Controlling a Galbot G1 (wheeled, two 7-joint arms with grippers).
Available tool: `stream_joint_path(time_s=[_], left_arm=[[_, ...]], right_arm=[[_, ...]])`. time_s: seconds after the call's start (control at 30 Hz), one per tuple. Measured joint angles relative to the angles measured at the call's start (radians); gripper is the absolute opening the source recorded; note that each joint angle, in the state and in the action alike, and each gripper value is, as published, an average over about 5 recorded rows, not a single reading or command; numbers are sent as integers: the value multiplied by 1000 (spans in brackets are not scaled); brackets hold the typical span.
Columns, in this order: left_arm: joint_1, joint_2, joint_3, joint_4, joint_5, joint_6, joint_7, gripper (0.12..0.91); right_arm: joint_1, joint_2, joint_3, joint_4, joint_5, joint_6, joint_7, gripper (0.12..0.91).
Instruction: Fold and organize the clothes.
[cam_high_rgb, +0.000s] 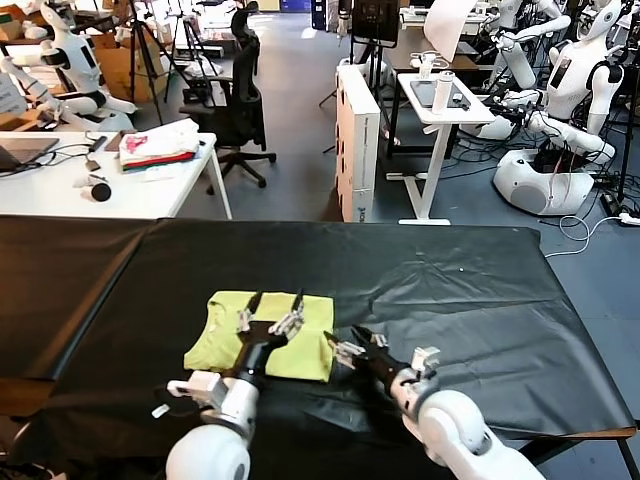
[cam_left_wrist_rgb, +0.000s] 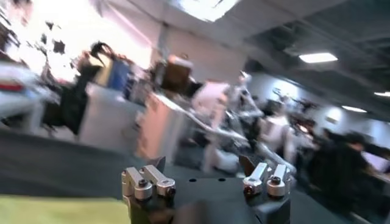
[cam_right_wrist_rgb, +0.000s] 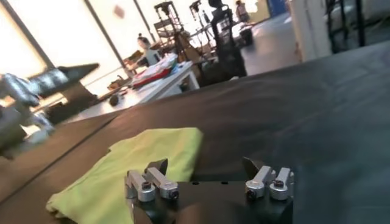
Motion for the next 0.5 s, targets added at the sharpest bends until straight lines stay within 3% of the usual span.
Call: stream_joint_path(time_s=[0.2, 0.43, 0.5], left_arm=[[-5, 22, -40, 6, 5, -8, 15, 907], [-1, 64, -80, 15, -1, -15, 21, 907], [-1, 77, -92, 19, -5, -17, 21, 907]], right_arm=[[61, 40, -41, -77, -6, 4, -14, 667], [68, 38, -29, -96, -8, 17, -20, 241], [65, 31, -13, -97, -14, 20, -14, 173]])
